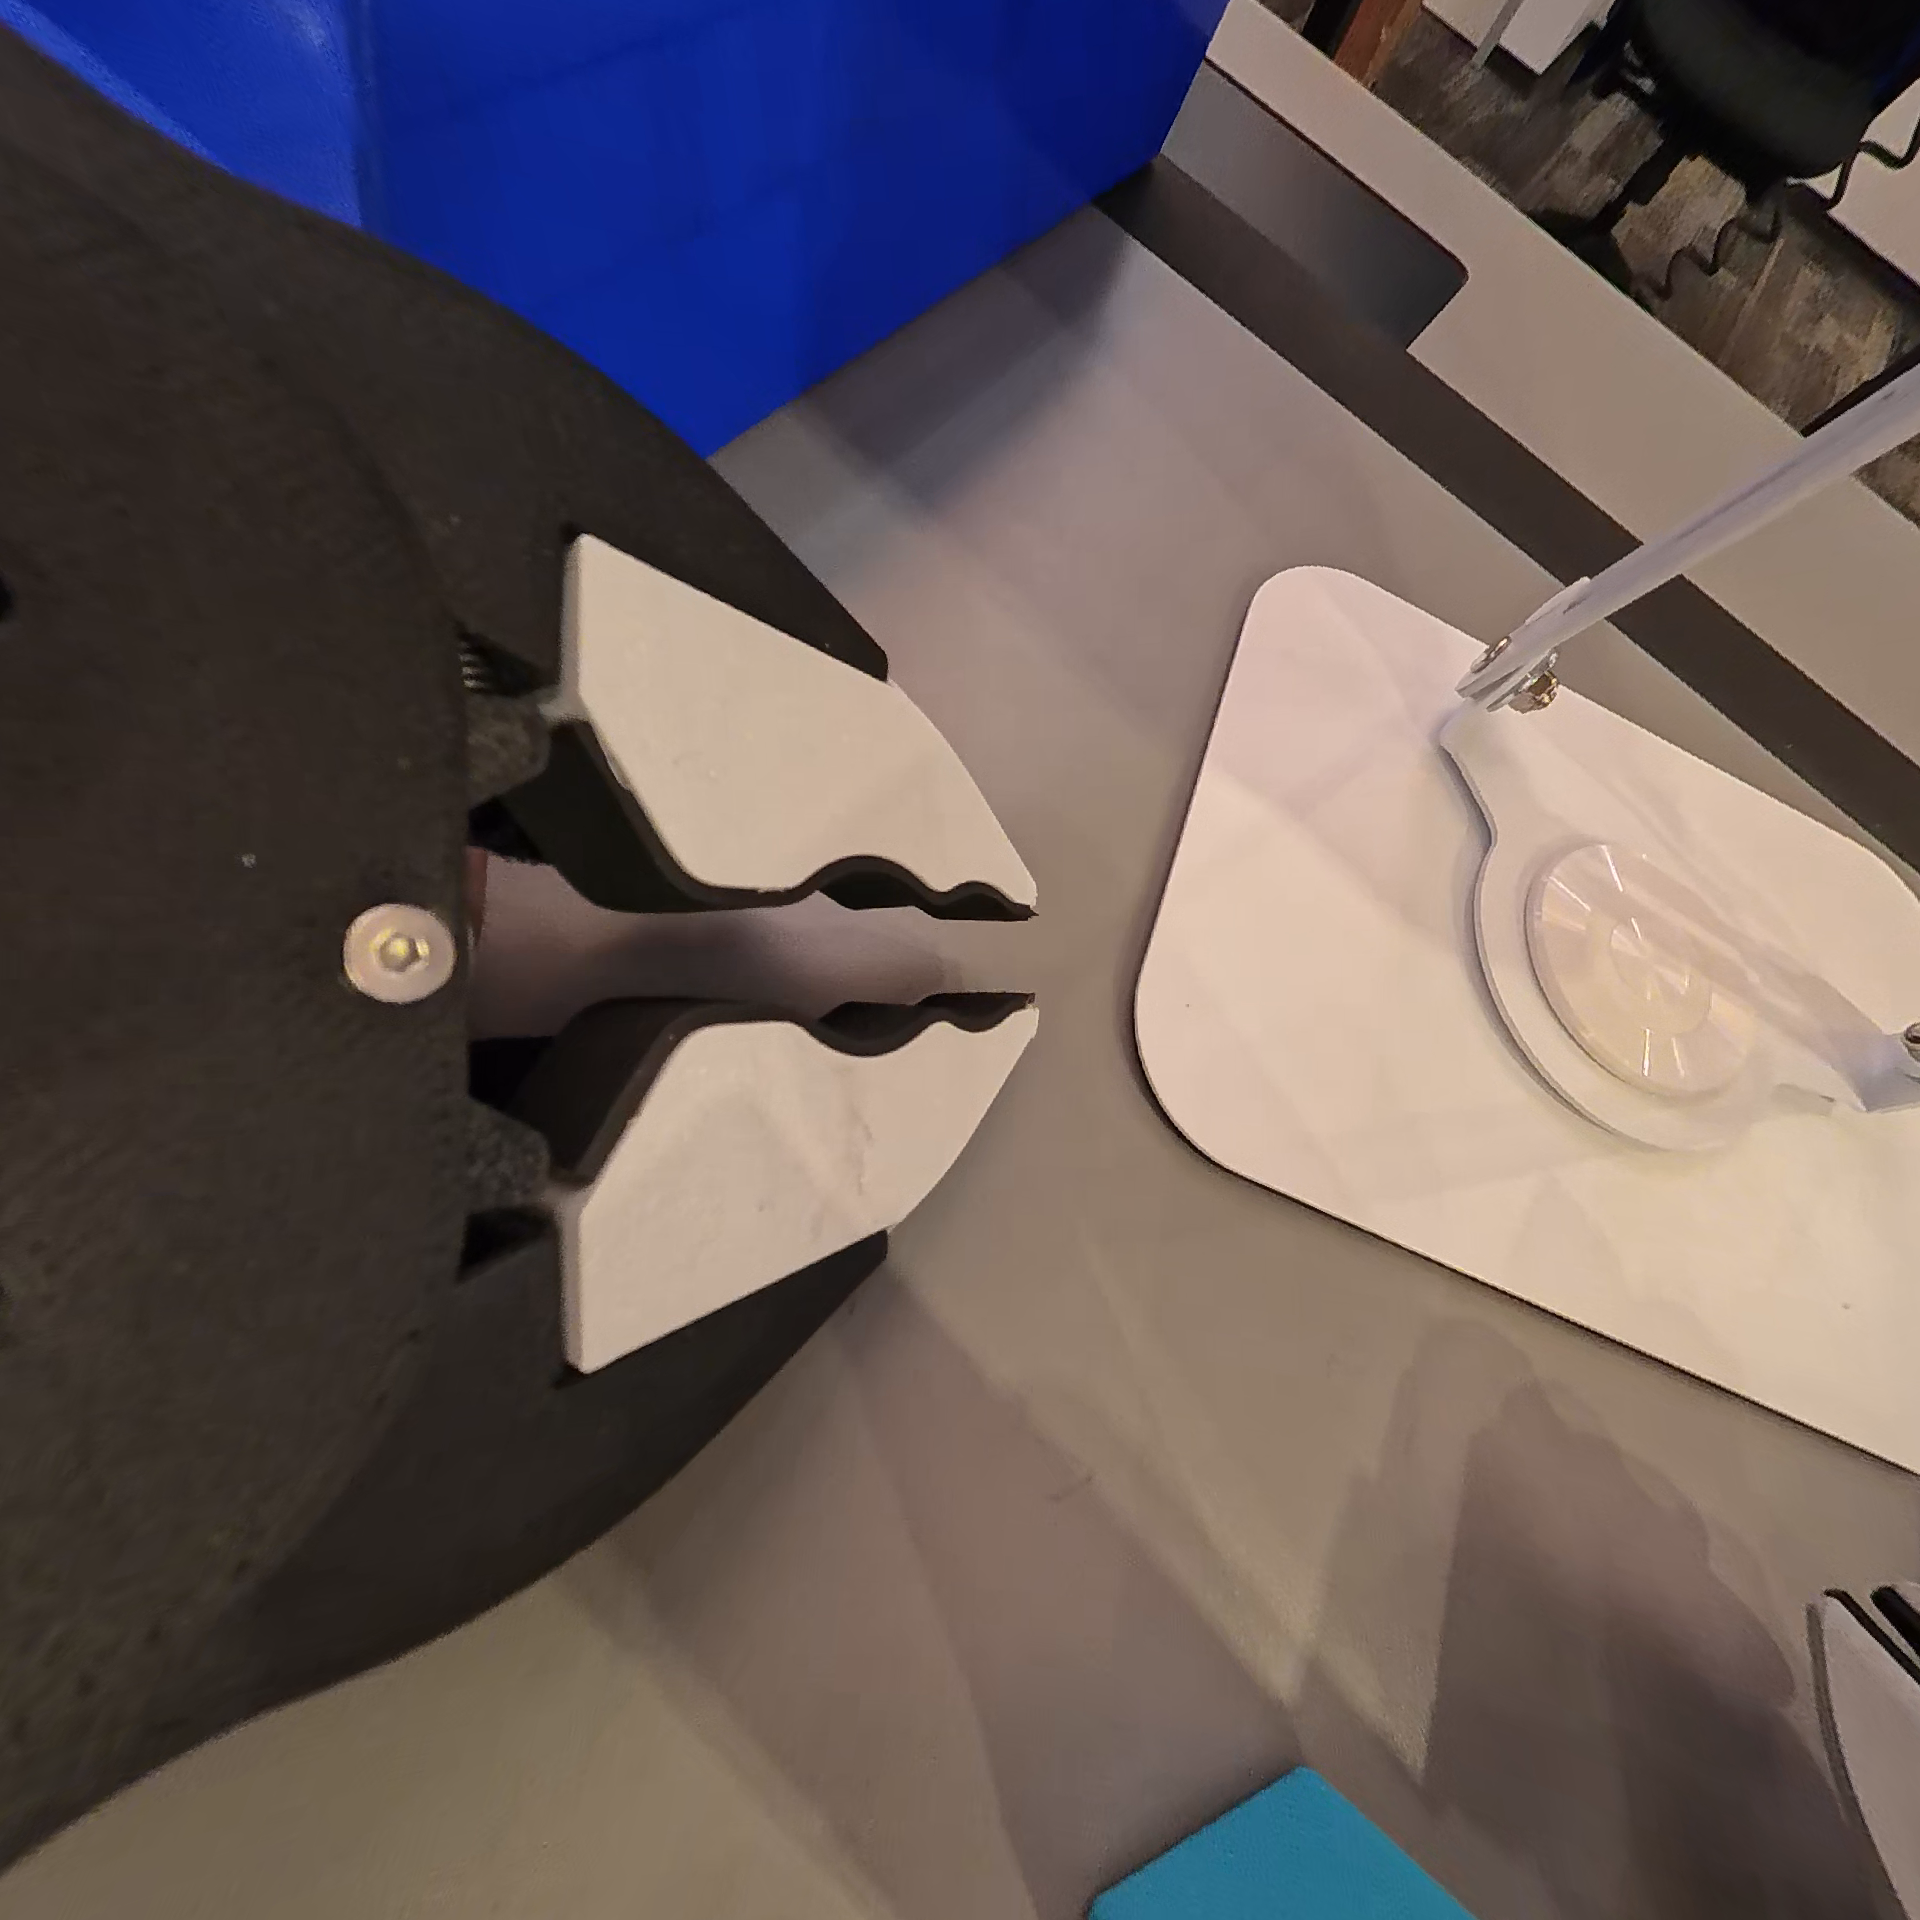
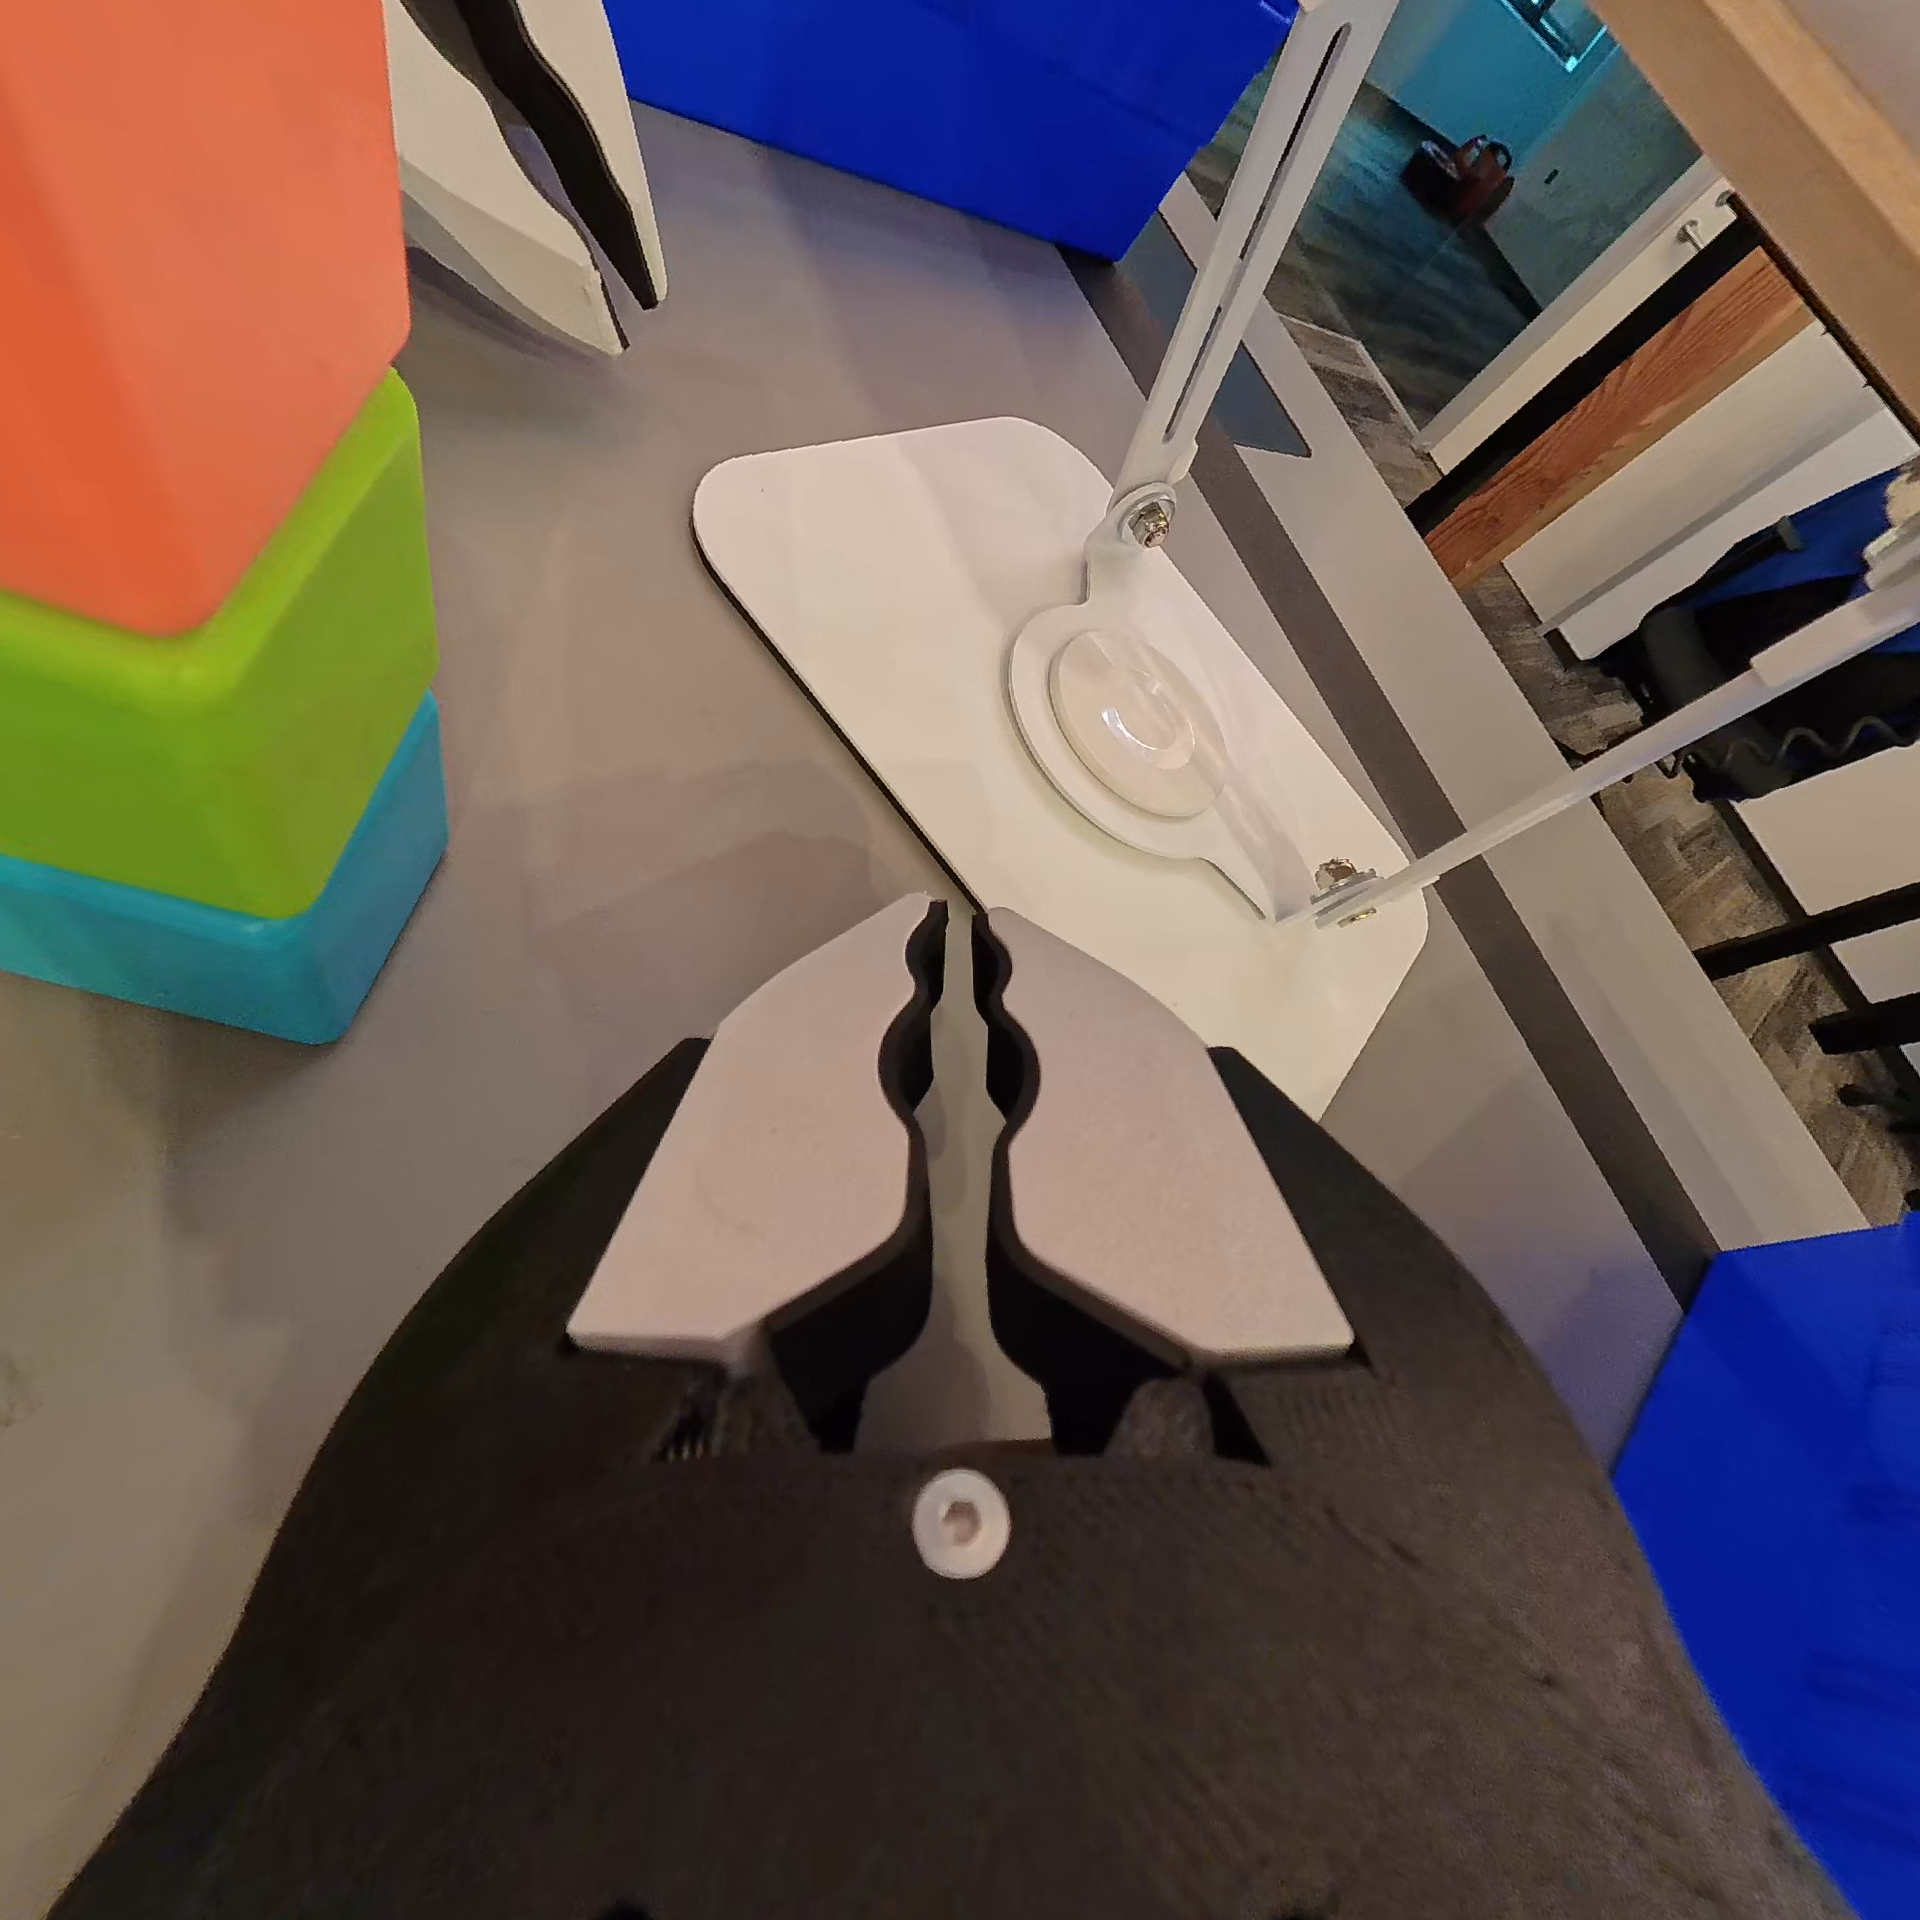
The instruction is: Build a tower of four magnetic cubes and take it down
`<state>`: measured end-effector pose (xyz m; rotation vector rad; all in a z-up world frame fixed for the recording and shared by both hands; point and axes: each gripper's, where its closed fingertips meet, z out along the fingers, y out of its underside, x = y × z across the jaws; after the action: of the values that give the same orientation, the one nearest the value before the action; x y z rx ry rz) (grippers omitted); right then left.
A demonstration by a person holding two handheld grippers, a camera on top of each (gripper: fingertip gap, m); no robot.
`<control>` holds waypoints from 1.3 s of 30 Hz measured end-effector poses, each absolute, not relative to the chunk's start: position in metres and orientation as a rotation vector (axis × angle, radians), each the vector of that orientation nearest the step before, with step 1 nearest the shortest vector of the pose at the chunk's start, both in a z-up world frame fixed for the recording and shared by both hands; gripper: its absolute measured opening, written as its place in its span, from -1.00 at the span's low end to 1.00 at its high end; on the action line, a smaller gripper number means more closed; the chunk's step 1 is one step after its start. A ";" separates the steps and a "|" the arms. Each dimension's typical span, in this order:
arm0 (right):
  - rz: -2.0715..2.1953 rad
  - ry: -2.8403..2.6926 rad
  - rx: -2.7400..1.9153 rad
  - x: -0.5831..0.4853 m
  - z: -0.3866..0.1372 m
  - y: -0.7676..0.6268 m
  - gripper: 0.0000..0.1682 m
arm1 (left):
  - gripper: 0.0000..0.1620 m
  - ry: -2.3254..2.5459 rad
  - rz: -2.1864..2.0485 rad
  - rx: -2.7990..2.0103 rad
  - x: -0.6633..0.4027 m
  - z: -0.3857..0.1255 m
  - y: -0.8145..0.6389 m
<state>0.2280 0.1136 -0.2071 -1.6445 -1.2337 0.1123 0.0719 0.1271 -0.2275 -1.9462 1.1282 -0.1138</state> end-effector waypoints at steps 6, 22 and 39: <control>0.112 -1.232 -1.643 0.228 -0.207 0.114 -0.94 | -0.84 1.126 -0.116 -1.945 0.072 -0.227 0.127; 0.106 -1.210 -1.641 0.229 -0.205 0.116 -0.97 | -0.82 1.100 -0.091 -1.931 0.070 -0.224 0.129; 0.172 -1.164 -1.629 0.230 -0.196 0.116 -0.89 | -0.61 1.035 -0.223 -1.805 0.074 -0.198 0.111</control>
<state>0.2300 0.1163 -0.1963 -1.6293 -1.1639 0.1718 0.0737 0.1113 -0.1985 -1.8046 1.0347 -0.2226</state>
